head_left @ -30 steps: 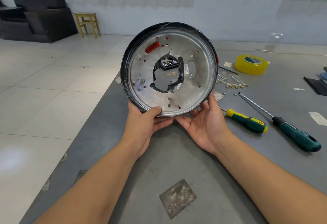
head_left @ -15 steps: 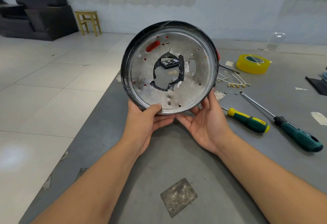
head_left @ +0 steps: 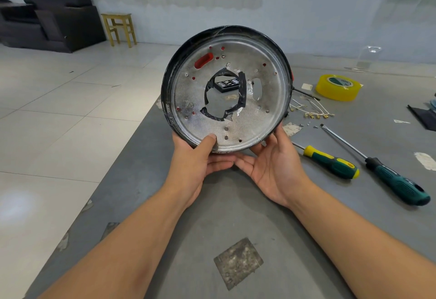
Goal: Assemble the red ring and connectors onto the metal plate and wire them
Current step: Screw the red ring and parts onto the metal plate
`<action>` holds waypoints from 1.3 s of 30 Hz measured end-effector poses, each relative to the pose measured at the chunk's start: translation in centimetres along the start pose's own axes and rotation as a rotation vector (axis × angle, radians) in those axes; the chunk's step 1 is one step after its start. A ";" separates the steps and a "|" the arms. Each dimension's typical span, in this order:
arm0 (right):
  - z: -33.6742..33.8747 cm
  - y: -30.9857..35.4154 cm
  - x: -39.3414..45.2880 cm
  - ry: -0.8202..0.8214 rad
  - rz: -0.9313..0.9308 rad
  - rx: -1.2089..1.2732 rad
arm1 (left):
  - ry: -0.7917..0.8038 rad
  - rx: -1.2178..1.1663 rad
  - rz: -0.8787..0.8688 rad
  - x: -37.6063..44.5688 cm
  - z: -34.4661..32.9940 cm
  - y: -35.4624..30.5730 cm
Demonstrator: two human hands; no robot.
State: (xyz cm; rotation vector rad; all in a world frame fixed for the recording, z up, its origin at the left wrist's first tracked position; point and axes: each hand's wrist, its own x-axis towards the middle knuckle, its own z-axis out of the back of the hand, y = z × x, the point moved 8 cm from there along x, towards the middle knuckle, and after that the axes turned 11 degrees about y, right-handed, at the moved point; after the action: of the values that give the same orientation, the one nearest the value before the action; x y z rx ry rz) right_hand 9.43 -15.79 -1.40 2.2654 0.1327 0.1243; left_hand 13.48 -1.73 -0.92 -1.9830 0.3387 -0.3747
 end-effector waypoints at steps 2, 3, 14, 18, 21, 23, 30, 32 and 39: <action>-0.1 0.0 0.0 0.010 -0.007 0.001 | 0.003 0.002 -0.001 0.0 0.0 0.0; -0.1 -0.1 0.0 0.015 -0.011 -0.001 | 0.001 0.003 -0.003 0.0 0.0 0.0; -0.6 -0.2 0.0 0.077 -0.023 -0.034 | -0.008 0.053 -0.015 -0.1 0.2 -0.2; -0.4 -0.2 -0.1 0.089 -0.023 -0.029 | -0.031 0.094 0.002 0.0 0.5 0.0; -0.7 0.0 -0.2 0.109 0.002 -0.050 | -0.156 0.203 -0.018 -0.2 1.2 -0.5; -0.8 0.3 -0.3 0.110 0.036 -0.099 | -0.287 0.367 -0.042 -0.6 2.1 -1.4; -1.5 0.9 -0.6 0.106 0.097 -0.237 | -0.353 0.536 -0.094 -1.8 2.2 -2.8; -1.6 1.0 -0.7 0.099 0.109 -0.273 | -0.324 0.617 -0.192 -2.3 1.6 -3.8; -1.7 1.0 -0.6 0.104 0.095 -0.279 | -0.079 1.044 -0.372 -3.1 -1.4 -6.0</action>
State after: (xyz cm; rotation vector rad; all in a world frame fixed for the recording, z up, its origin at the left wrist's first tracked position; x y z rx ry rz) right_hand 8.62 -15.23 0.38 1.9869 0.0582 0.2929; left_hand 10.53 0.84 4.76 -1.0091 -0.2609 -0.5599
